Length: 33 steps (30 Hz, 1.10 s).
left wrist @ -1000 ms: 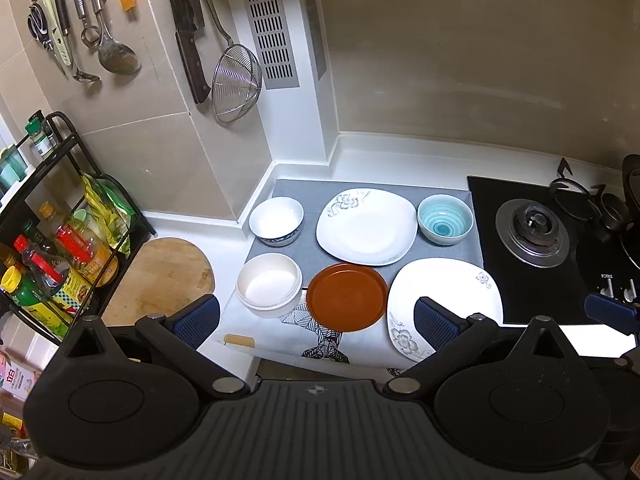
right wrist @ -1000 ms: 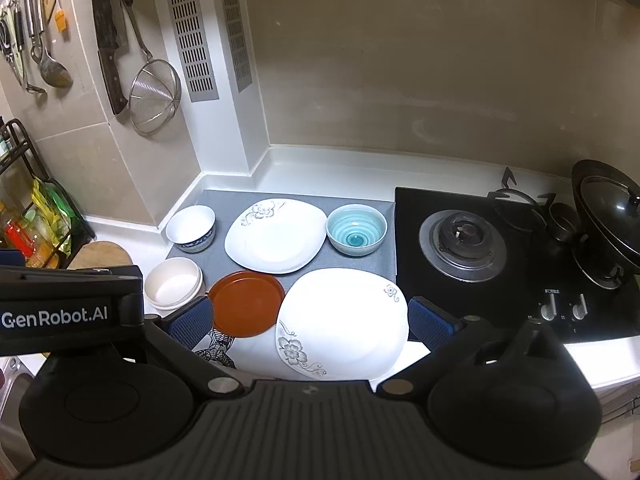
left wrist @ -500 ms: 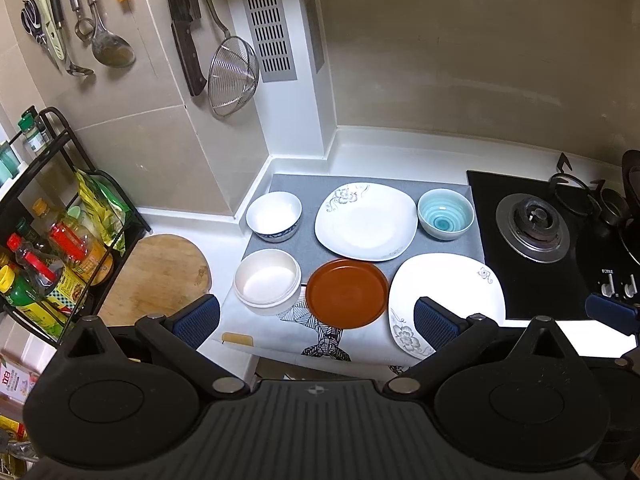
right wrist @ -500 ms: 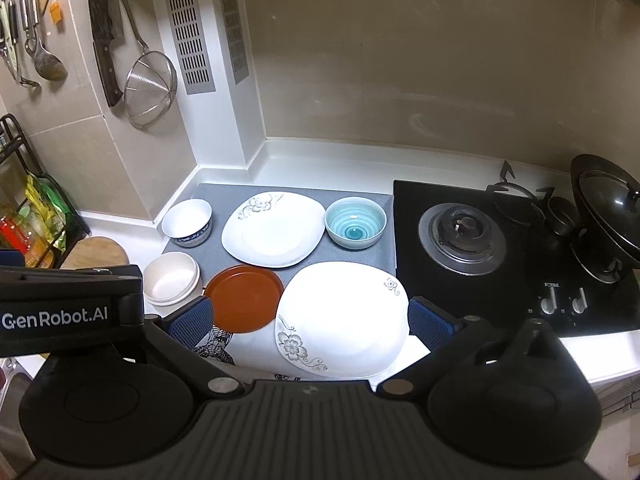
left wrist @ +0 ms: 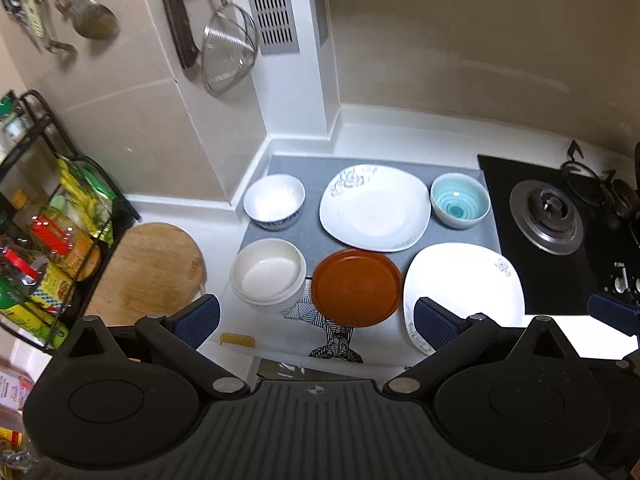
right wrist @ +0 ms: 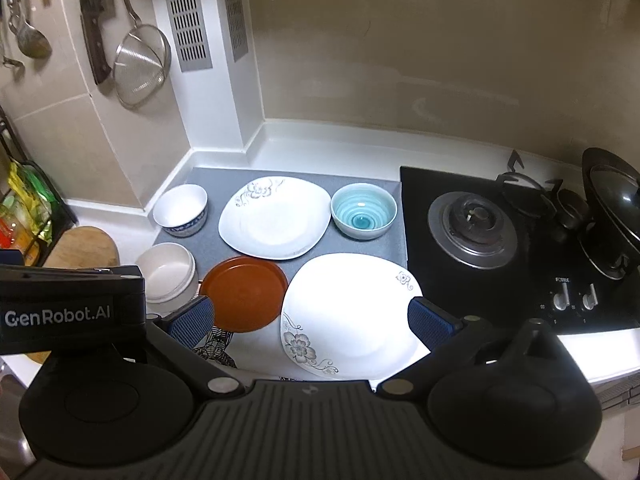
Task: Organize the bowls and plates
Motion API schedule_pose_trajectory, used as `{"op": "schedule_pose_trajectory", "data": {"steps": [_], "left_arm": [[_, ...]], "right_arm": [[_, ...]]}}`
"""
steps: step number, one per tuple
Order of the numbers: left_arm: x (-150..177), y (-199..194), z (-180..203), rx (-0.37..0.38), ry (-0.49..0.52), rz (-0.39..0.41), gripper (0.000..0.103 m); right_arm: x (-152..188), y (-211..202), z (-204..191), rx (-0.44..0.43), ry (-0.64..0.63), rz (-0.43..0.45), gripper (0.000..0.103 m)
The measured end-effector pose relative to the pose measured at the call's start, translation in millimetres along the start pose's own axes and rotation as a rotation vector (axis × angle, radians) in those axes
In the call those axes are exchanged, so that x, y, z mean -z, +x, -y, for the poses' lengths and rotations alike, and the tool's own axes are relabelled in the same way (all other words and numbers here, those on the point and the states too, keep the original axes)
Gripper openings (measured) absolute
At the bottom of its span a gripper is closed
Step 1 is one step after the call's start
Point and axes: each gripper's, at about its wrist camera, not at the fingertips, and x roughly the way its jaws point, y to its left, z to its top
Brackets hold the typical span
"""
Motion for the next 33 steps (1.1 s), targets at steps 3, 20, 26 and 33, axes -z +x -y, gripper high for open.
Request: {"op": "schedule_pose_trajectory", "data": {"steps": [3, 20, 26, 33], "left_arm": [[-7.8, 27.7, -4.3, 0.040, 0.023, 0.043, 0.103], [-17.1, 229.3, 8.6, 0.518, 0.132, -0.211, 0.083], [-22.4, 255.7, 25.8, 0.601, 0.186, -0.203, 0.071], [-15.8, 274.6, 28.6, 0.561, 0.141, -0.242, 0.066]], "right_arm": [[4.6, 20.4, 1.9, -0.039, 0.039, 0.037, 0.103], [69.1, 104.4, 52.7, -0.025, 0.275, 0.050, 0.103], [87.4, 132.2, 94.7, -0.095, 0.418, 0.035, 0.103], [104.2, 166.0, 118.1, -0.145, 0.413, -0.003, 0.103]]}}
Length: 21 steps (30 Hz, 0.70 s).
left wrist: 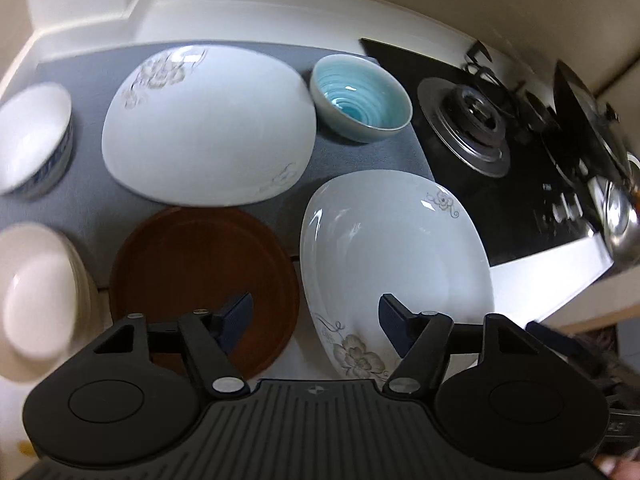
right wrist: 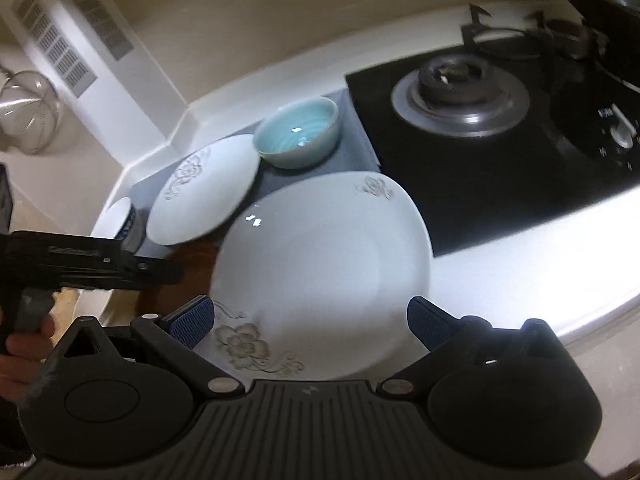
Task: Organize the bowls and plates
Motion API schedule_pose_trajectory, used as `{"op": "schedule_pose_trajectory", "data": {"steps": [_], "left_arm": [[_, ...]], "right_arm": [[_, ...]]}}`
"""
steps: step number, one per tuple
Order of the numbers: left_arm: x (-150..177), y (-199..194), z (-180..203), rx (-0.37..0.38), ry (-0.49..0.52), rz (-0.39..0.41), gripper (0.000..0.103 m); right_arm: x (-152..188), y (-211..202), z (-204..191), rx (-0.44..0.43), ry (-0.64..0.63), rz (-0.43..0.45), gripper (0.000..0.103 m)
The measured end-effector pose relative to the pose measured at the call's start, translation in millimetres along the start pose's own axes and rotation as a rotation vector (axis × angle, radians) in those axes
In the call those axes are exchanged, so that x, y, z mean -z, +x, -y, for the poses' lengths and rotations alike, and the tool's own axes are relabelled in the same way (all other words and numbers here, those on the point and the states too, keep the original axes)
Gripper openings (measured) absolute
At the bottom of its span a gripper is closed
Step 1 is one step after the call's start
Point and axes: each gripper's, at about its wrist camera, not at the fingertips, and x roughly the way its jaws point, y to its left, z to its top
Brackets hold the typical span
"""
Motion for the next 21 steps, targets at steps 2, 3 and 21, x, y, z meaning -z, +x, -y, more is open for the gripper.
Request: {"op": "schedule_pose_trajectory", "data": {"steps": [2, 3, 21], "left_arm": [[1.8, 5.8, -1.6, -0.012, -0.002, -0.016, 0.066], [1.2, 9.4, -1.5, -0.022, 0.007, -0.023, 0.066], [9.0, 45.4, -17.5, 0.100, -0.151, -0.168, 0.023]], "right_arm": [[2.8, -0.3, 6.5, -0.030, 0.020, 0.025, 0.103], [3.0, -0.9, 9.6, -0.029, 0.019, 0.041, 0.103], [-17.2, 33.7, 85.0, -0.009, -0.008, -0.059, 0.060]]}}
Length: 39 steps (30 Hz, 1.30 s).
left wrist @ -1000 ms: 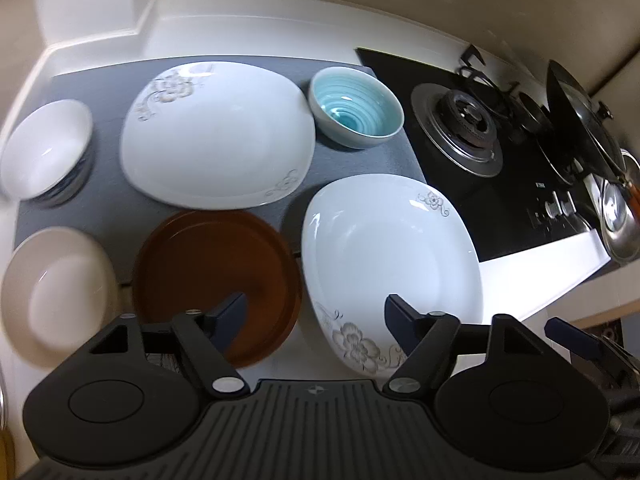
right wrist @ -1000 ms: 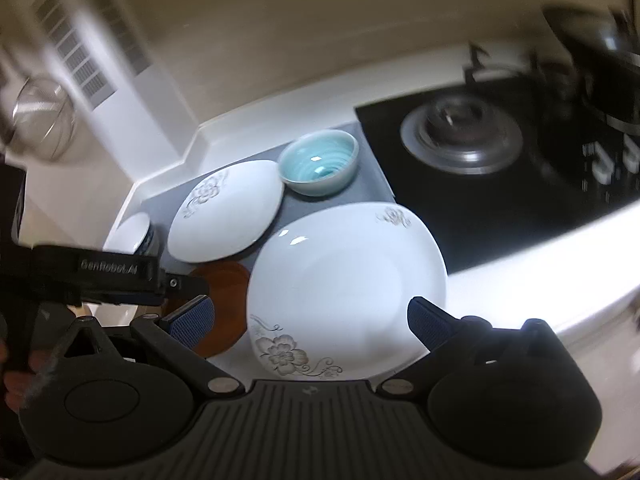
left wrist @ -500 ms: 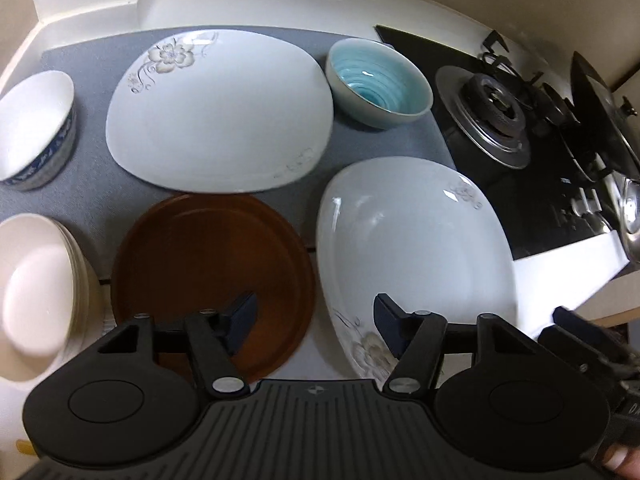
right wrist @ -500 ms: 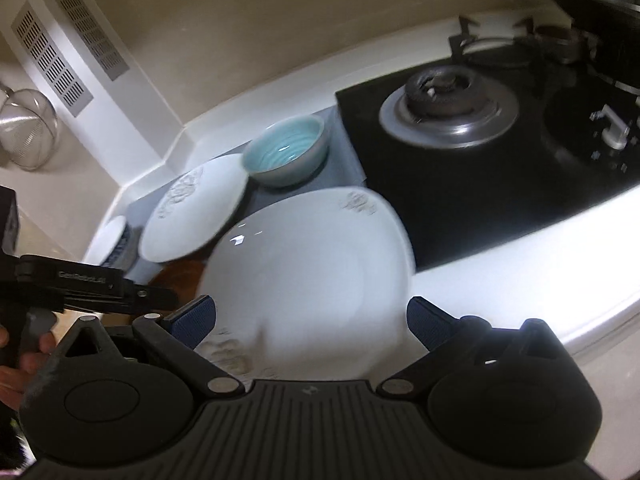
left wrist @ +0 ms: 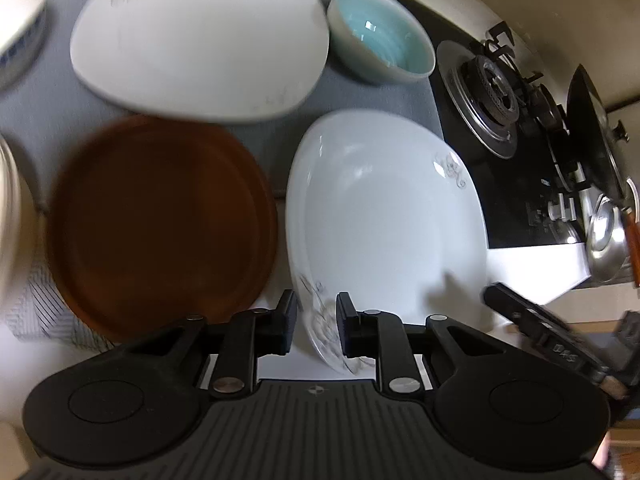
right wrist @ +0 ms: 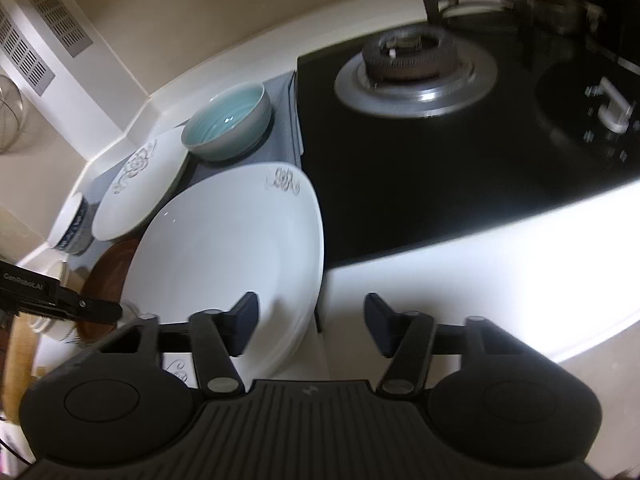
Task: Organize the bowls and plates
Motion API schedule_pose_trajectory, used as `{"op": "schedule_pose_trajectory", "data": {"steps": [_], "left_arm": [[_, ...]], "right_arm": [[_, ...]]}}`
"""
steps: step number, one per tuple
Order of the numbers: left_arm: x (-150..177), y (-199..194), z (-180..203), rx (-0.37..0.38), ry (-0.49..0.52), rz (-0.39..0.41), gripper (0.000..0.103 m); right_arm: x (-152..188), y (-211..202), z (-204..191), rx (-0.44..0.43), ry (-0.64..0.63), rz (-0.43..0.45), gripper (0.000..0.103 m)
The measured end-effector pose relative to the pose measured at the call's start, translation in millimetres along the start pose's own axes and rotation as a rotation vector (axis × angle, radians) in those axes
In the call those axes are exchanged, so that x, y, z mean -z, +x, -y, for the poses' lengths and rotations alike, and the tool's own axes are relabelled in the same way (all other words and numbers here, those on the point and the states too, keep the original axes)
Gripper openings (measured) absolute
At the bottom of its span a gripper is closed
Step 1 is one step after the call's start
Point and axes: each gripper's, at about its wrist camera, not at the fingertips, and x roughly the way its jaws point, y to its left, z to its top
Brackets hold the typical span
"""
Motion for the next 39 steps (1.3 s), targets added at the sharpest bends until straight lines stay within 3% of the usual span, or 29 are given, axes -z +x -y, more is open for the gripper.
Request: {"op": "schedule_pose_trajectory", "data": {"steps": [2, 5, 7, 12, 15, 21, 23, 26, 31, 33, 39], "left_arm": [[0.0, 8.1, -3.0, 0.002, -0.023, -0.017, 0.023], [-1.1, 24.4, -13.6, 0.055, -0.158, -0.084, 0.023], [-1.8, 32.8, -15.8, 0.028, -0.192, -0.109, 0.023], [-4.5, 29.5, -0.7, -0.012, -0.121, -0.093, 0.024], [-1.6, 20.1, 7.6, -0.016, -0.053, -0.065, 0.024], [-1.6, 38.1, -6.5, 0.042, -0.130, -0.095, 0.024], [-3.7, 38.9, -5.6, 0.052, -0.152, -0.079, 0.031], [-5.6, 38.5, 4.2, 0.019, -0.132, -0.087, 0.032], [-11.2, 15.8, 23.7, -0.018, -0.053, -0.028, 0.031], [-11.0, 4.5, 24.9, -0.039, -0.061, -0.007, 0.025], [-11.2, -4.0, 23.5, -0.080, -0.082, -0.022, 0.025]], "right_arm": [[2.1, 5.5, 7.2, -0.035, 0.033, -0.023, 0.054], [3.2, 16.6, 12.6, -0.060, 0.063, -0.072, 0.046], [3.2, 21.4, 9.6, -0.068, 0.045, -0.090, 0.042], [-0.9, 25.2, 2.3, -0.079, 0.009, -0.101, 0.018], [-4.0, 14.7, -2.6, -0.086, -0.034, -0.081, 0.018], [-3.7, 25.8, 16.4, -0.138, 0.054, -0.114, 0.017], [-4.1, 32.9, 22.4, -0.177, 0.096, -0.114, 0.018], [-4.9, 35.8, 25.1, -0.194, 0.140, -0.101, 0.020], [-9.1, 19.4, 5.4, -0.161, 0.062, -0.053, 0.022], [-12.5, 11.4, -0.9, -0.155, 0.050, -0.036, 0.022], [-11.5, 4.1, -15.7, -0.126, 0.040, -0.046, 0.026]]}}
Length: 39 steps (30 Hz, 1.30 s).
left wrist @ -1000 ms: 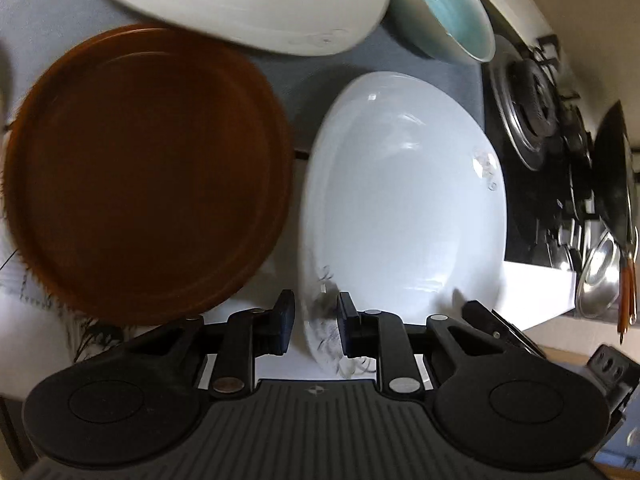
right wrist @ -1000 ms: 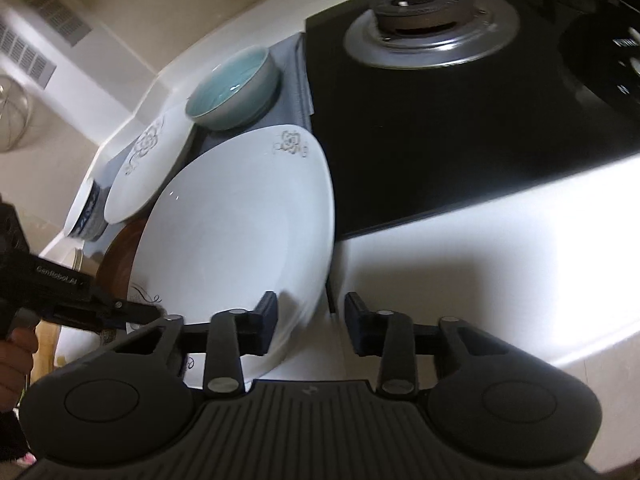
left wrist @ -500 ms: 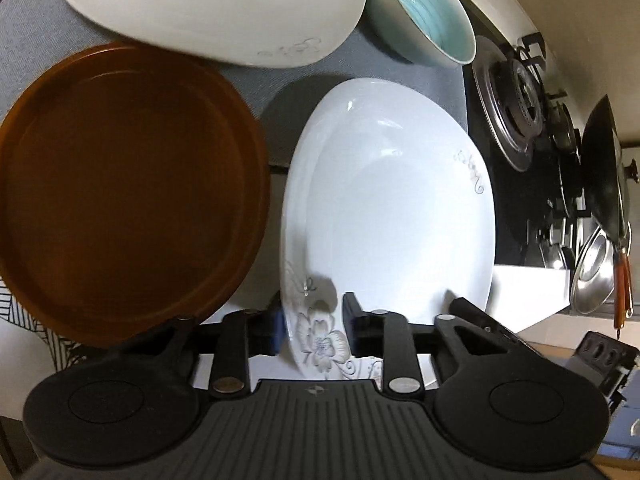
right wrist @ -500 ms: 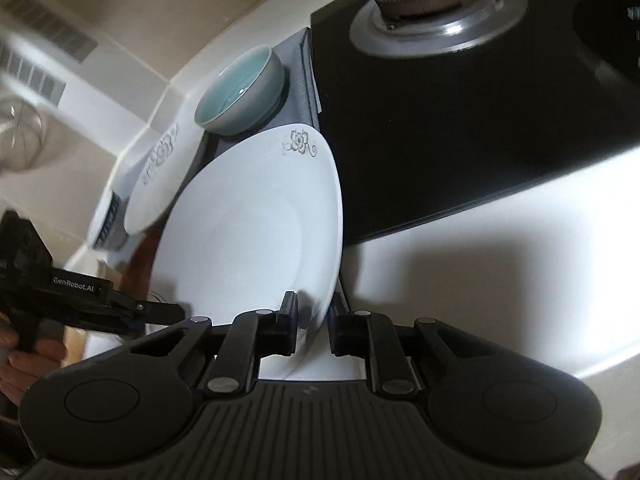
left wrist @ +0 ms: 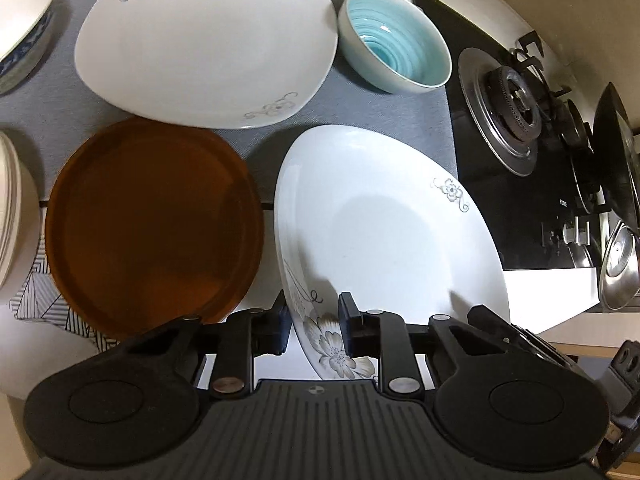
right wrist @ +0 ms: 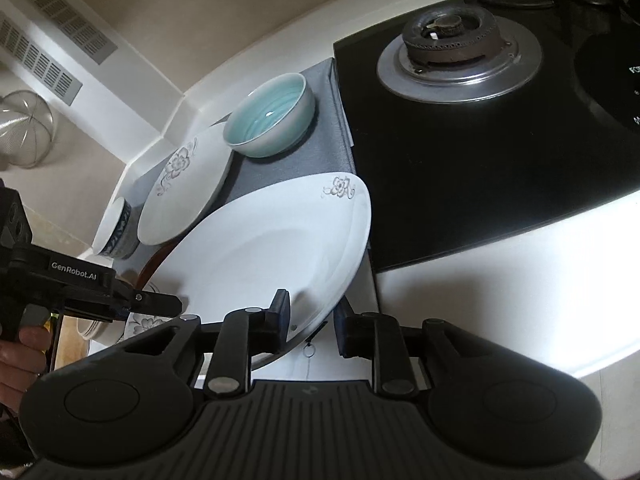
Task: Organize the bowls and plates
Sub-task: 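Lift the oval plate with both grippers and lower it onto the white square plate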
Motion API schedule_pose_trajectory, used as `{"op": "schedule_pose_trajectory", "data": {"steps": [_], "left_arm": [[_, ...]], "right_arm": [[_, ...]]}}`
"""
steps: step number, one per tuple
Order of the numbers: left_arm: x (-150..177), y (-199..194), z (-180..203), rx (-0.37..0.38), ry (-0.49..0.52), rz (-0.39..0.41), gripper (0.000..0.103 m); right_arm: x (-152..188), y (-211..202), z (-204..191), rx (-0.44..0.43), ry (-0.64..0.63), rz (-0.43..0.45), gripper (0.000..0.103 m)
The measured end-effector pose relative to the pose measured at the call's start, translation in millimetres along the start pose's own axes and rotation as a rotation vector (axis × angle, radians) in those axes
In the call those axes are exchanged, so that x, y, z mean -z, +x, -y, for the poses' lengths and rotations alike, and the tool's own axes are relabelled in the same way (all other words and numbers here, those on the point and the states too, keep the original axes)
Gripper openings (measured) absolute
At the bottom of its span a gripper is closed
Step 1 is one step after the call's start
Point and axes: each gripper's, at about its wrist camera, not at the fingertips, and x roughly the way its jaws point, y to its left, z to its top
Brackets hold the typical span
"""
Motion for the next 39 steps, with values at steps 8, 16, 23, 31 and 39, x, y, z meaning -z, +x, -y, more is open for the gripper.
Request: {"op": "schedule_pose_trajectory", "data": {"steps": [8, 16, 23, 31, 39], "left_arm": [[-7.8, 6.9, -2.9, 0.018, -0.027, -0.031, 0.028], [-7.8, -6.1, 0.2, 0.033, 0.065, 0.012, 0.027], [-5.8, -8.1, -8.3, 0.056, 0.069, 0.007, 0.026], [-7.4, -28.1, -13.5, 0.063, 0.067, 0.036, 0.026], [-18.1, -58.2, -23.2, 0.051, 0.081, 0.113, 0.026]], "right_arm": [[7.5, -12.7, -16.7, 0.012, 0.025, 0.036, 0.028], [10.8, -21.1, -28.5, 0.031, 0.014, 0.057, 0.028], [16.3, -23.1, -32.0, 0.045, 0.038, 0.076, 0.028], [14.0, -29.0, -56.9, 0.053, 0.001, 0.096, 0.029], [-4.7, -22.8, -86.5, 0.036, -0.046, 0.106, 0.030]]}}
